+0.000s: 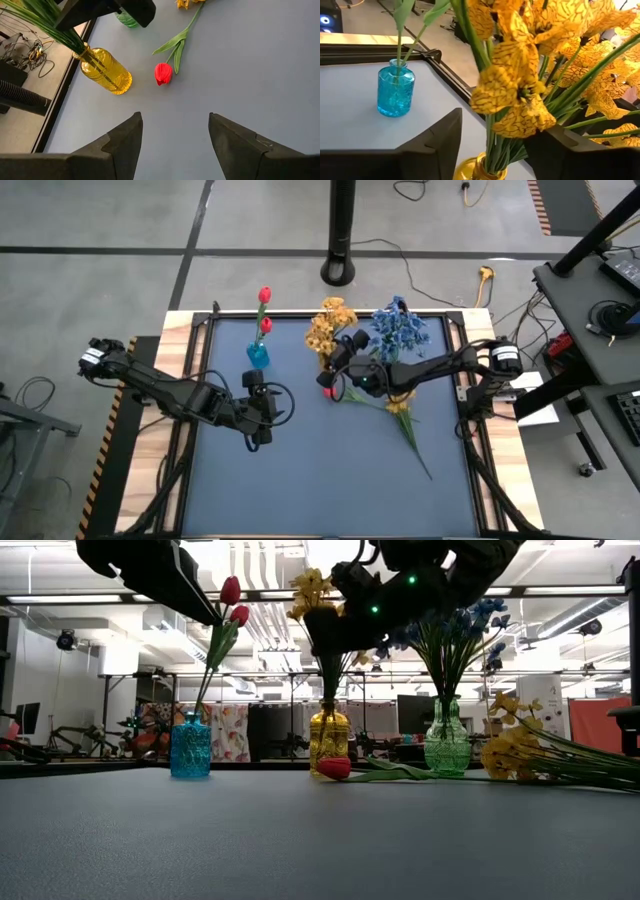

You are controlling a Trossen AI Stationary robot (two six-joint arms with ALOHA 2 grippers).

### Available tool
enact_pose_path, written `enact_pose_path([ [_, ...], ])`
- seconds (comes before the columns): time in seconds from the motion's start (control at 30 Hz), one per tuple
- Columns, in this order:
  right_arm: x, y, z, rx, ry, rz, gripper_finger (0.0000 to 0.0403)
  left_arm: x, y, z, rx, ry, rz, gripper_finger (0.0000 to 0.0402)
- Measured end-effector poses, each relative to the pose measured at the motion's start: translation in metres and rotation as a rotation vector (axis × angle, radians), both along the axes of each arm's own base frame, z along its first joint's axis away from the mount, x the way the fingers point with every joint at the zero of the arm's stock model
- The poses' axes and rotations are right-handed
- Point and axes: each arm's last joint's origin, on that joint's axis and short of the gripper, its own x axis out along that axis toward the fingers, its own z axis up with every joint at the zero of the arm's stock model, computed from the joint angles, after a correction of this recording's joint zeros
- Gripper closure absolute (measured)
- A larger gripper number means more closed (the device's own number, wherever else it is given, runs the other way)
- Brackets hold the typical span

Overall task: Sort flowers into vase by color
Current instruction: Put the left yellow flowers into the yellow vase, then put the yellow flowers into the yellow vase

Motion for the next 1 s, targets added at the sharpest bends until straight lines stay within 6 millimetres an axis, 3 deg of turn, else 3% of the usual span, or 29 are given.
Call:
enact_pose_path([
  [0.6,0.0,0.025,0.001,-0.019,-0.002,-0.014,0.0179,0.0,0.0,0.0,0.0,0.0,0.0,0.0191],
  [1.0,-0.008,0.047,0.021,-0.018,-0.058,0.03,0.0177,0.0,0.0,0.0,0.0,0.0,0.0,0.0191],
])
